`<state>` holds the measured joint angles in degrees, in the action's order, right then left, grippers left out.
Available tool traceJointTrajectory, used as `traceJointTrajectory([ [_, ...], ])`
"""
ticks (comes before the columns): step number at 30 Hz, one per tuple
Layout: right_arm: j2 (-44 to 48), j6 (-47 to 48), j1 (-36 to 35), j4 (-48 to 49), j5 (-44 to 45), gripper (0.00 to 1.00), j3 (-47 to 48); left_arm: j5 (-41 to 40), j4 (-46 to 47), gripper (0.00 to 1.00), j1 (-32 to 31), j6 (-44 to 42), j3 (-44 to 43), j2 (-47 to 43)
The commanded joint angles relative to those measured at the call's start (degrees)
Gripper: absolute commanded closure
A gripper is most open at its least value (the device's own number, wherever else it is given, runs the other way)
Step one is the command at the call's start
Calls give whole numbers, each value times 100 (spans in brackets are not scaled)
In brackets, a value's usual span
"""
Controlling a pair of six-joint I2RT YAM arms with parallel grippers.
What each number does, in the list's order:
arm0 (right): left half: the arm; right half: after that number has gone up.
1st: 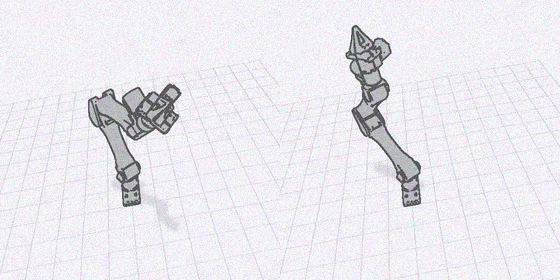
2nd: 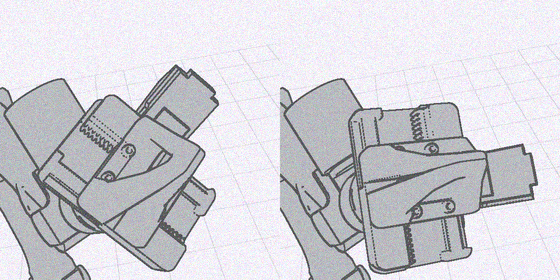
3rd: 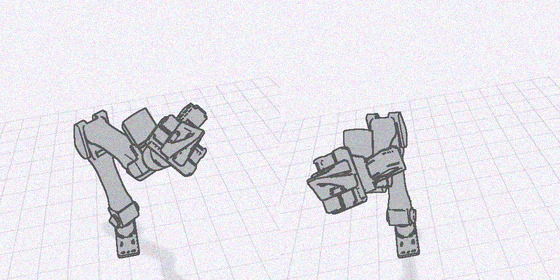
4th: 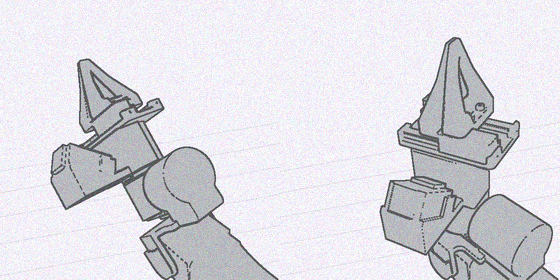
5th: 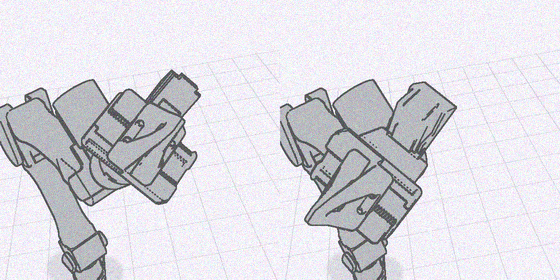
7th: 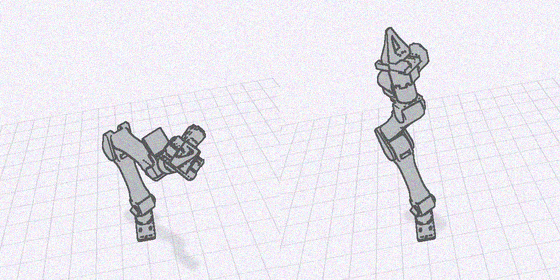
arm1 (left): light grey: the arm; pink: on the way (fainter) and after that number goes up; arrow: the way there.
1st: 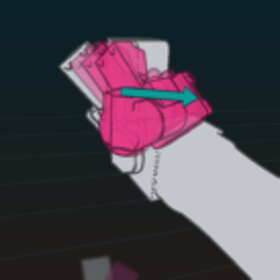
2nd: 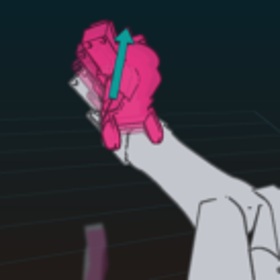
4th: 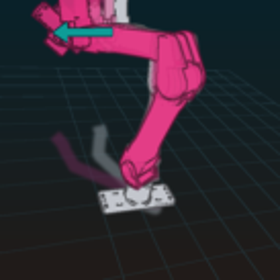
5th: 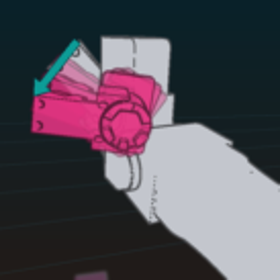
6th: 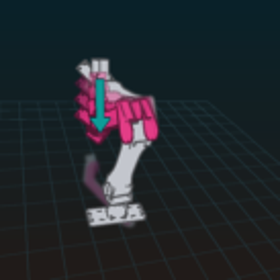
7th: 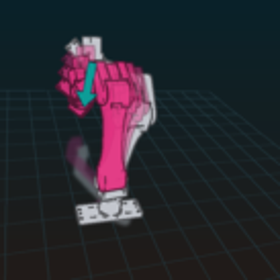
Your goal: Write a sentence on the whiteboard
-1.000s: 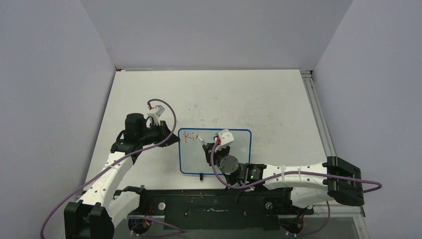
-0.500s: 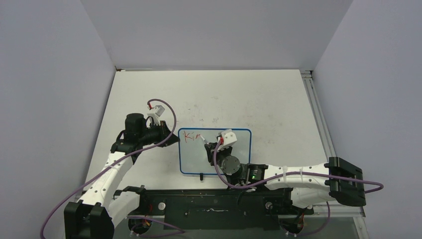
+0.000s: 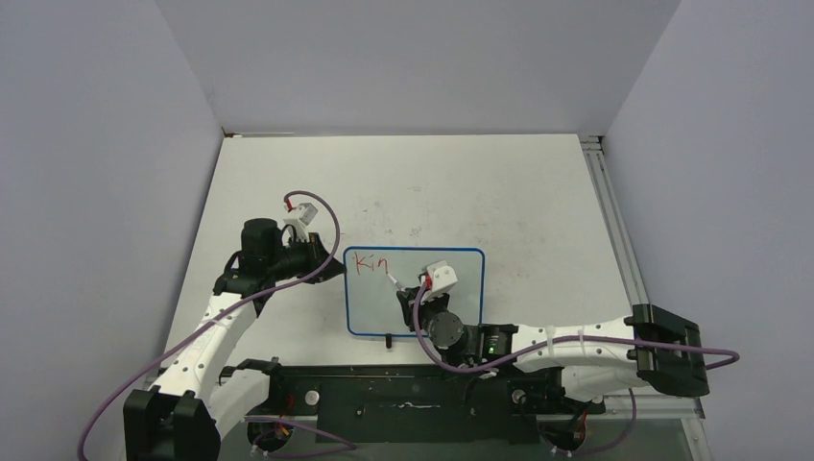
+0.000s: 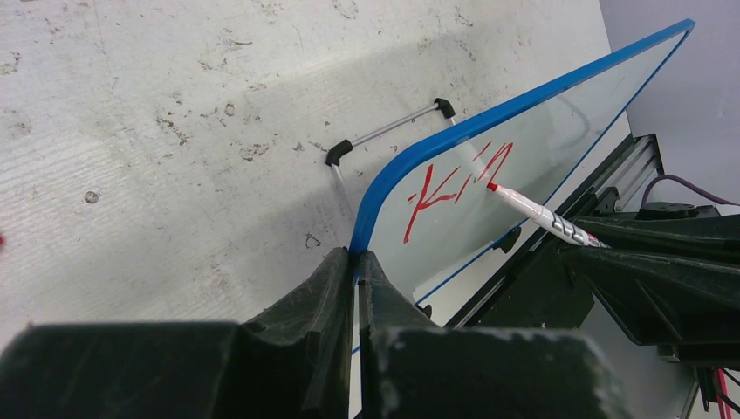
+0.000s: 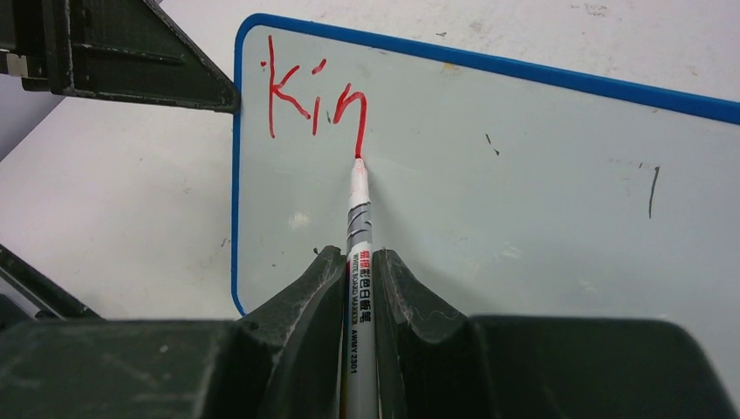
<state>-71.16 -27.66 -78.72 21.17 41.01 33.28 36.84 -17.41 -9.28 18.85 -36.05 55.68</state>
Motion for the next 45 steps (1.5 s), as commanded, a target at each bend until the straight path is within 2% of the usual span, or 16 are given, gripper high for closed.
traceJointTrajectory([
  [1,174,-137,-59,-326,287,95,-153,287,-21,100,-73,22,-209,-62],
  [15,589,547,-192,-263,139,95,287,276,-21,100,-75,22,-216,-57],
  [24,652,545,-134,-337,331,95,265,275,-26,100,-74,22,-210,-58],
  [45,413,411,285,-296,85,95,233,292,-27,100,-83,18,-207,-49],
])
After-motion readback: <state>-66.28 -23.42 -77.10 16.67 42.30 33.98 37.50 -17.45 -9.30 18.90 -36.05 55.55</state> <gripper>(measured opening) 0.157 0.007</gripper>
